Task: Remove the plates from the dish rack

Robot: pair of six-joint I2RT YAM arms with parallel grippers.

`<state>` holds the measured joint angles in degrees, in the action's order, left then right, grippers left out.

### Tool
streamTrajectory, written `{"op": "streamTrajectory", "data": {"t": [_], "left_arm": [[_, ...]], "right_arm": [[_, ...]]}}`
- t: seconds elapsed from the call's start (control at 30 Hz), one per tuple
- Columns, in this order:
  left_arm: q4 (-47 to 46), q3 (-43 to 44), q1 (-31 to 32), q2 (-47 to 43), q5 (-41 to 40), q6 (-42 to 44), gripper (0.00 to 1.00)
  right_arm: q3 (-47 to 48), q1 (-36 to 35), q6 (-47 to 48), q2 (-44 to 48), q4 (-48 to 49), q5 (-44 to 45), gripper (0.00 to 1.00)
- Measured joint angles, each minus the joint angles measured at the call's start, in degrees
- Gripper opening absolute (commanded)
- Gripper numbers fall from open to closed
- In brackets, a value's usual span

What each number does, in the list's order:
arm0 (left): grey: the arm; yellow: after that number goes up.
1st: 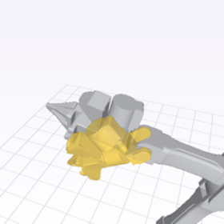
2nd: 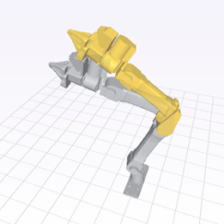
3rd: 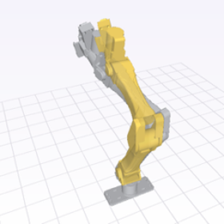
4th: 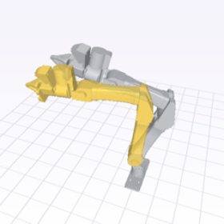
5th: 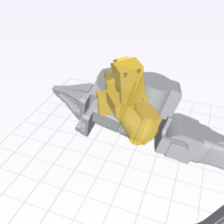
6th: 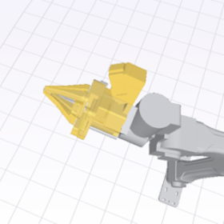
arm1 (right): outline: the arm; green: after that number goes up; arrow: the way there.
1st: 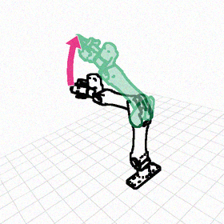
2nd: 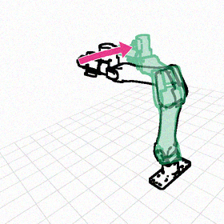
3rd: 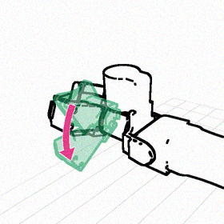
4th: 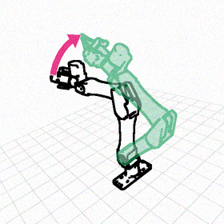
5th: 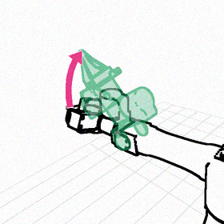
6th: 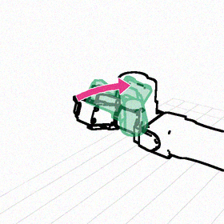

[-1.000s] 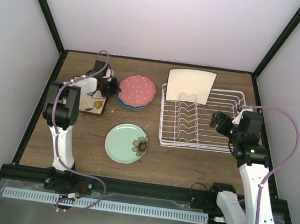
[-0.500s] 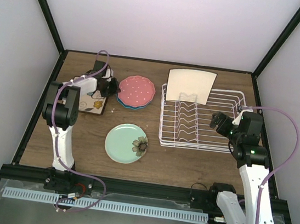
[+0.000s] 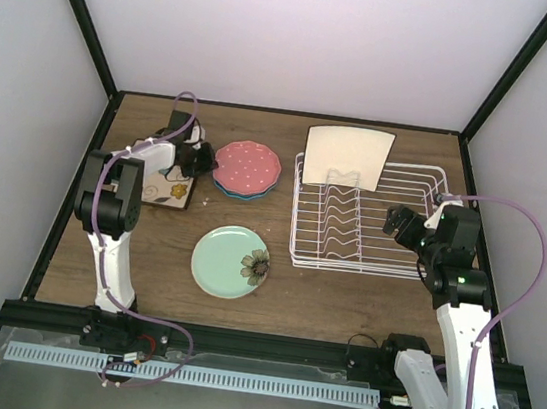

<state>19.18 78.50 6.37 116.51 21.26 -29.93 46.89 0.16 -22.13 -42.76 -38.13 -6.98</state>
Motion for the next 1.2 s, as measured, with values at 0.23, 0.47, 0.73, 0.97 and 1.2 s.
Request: {"op": "streamTrajectory", "data": {"t": [0.23, 0.47, 0.73, 0.97, 1.2], "left_arm": [[-0.2, 0.0, -0.2, -0.4, 1.0, 0.2, 0.31], [-0.8, 0.0, -0.2, -0.6, 1.5, 0.3, 0.73], [1.4, 3.8, -1.1, -0.7, -3.3, 0.8, 0.79], [-1.3, 13.0, -5.2, -0.7, -5.8, 1.8, 0.79], [-30.6, 16.7, -4.5, 2.2, 14.5, -0.1, 0.77]], "right_arm": [[0.0, 0.0, -0.1, 0.3, 0.0, 0.0, 1.0], [0.0, 0.0, -0.9, 1.0, 0.0, 0.2, 1.0], [0.0, 0.0, -1.1, 1.0, 0.0, 0.2, 1.0], [0.0, 0.0, -1.4, 1.0, 0.0, 0.2, 1.0], [0.0, 0.0, -1.6, 0.5, 0.0, 0.2, 1.0]]}}
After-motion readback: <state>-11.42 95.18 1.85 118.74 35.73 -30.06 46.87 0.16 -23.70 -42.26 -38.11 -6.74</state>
